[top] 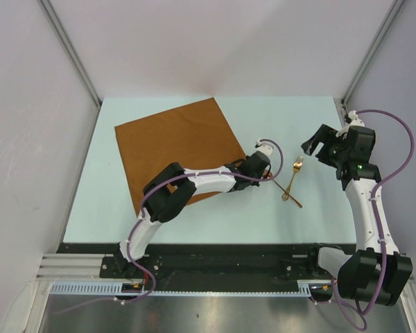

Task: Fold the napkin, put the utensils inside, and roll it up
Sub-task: Fold the napkin

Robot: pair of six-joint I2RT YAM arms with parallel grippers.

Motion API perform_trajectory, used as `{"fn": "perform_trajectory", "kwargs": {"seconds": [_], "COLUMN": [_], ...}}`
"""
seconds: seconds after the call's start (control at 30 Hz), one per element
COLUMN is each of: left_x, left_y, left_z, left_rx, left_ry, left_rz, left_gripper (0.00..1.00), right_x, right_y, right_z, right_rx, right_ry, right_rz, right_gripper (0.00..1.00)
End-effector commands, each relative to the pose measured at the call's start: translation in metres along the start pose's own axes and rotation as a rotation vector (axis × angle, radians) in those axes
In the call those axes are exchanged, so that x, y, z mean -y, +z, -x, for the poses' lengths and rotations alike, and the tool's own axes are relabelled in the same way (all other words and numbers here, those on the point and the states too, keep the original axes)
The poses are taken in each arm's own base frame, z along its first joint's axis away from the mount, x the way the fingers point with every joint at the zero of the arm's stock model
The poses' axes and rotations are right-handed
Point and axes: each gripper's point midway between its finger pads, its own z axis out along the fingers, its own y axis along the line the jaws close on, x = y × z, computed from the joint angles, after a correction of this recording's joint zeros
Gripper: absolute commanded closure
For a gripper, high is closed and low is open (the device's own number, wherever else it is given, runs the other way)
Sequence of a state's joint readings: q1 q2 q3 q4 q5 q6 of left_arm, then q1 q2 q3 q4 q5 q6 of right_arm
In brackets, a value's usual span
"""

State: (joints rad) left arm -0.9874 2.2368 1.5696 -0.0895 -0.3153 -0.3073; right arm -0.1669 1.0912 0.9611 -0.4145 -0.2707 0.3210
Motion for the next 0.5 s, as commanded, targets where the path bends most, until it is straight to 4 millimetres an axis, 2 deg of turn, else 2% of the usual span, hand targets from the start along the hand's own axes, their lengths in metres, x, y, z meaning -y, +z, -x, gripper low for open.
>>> {"fn": "perform_trajectory", "kwargs": {"seconds": [0.0, 0.03, 0.17, 0.47], "left_x": [-0.004, -0.003, 0.014, 0.058], "left_y": [-0.012, -0.013, -0.02, -0.049], "left_z": [-0.048, -0.047, -0.036, 0.015], "left_rx": [-0.155, -0.155, -0.138, -0.031], "left_ry": [0.03, 0.03, 0.014, -0.105], "left_rz": [-0.015, -0.025, -0.116, -0.326], "left_gripper": [0.96, 1.0, 1.0, 1.0], "right_x": [-0.006, -0.005, -0.005, -0.004], "right_y": [-0.008, -0.008, -0.009, -0.009], "right_z": [0.011, 0.011, 0.012, 0.015], "right_rx": [0.041, 0.042, 0.046, 0.053], "right_ry": [-0.007, -0.008, -0.013, -0.014], "right_rz": [0.019, 0.016, 0.011, 0.002], "right_gripper": [0.15, 0.15, 0.15, 0.15]}}
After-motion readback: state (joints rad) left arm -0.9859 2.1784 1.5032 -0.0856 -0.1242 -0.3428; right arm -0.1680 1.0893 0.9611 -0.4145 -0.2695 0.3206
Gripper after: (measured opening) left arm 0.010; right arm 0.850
